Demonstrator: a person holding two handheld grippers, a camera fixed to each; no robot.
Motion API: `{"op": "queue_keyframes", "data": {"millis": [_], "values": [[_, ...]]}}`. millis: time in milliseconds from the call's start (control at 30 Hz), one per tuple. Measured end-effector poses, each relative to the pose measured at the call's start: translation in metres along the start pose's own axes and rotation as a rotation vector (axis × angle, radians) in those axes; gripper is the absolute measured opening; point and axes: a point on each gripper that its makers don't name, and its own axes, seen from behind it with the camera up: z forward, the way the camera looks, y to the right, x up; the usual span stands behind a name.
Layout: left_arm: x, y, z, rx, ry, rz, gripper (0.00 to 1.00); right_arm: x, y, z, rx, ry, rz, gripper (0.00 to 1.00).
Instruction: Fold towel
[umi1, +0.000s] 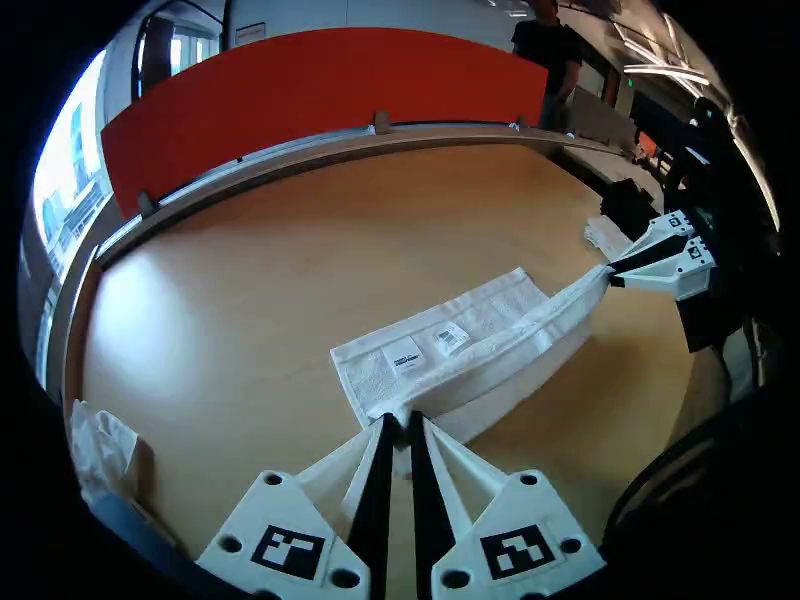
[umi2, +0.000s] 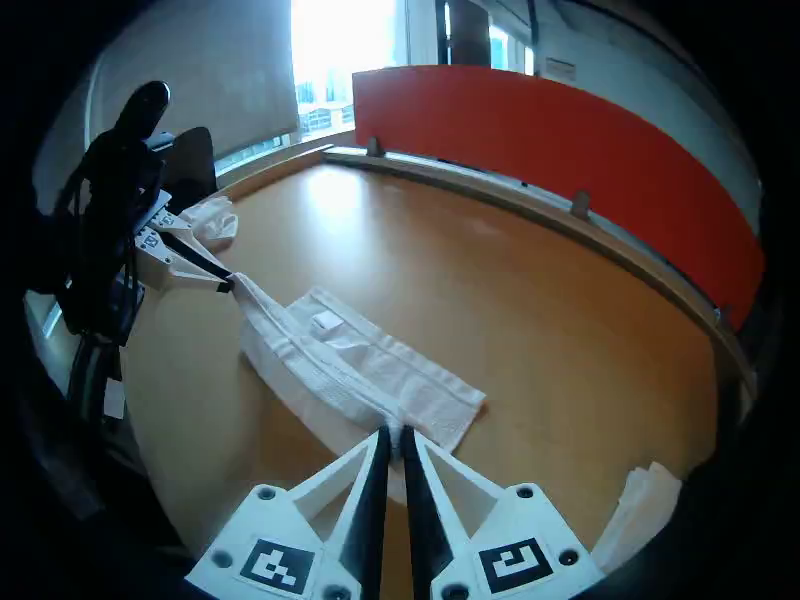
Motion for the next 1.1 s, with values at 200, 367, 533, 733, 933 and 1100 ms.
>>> {"op": "queue_keyframes", "data": {"millis": [200,367,533,733,933,1100], "values": [[0.000,-0.008,0.018,0.009,-0.014,0.000,0.12,-0.005,0.008,0.016,-0.003,-0.019,0.010,0.10],[-0.001,-0.013,0.034,0.022,-0.031,0.009,0.12,-0.011,0.017,0.029,-0.007,-0.041,0.017,0.10],[-0.004,-0.017,0.049,0.032,-0.049,0.012,0.12,-0.017,0.024,0.042,-0.014,-0.059,0.025,0.10],[-0.005,-0.022,0.064,0.048,-0.060,0.014,0.12,-0.022,0.031,0.053,-0.022,-0.073,0.036,0.10],[-0.005,-0.028,0.076,0.072,-0.065,0.021,0.12,-0.027,0.036,0.064,-0.034,-0.086,0.047,0.11],[-0.007,-0.031,0.083,0.081,-0.072,0.022,0.13,-0.028,0.040,0.070,-0.049,-0.087,0.040,0.13]]}}
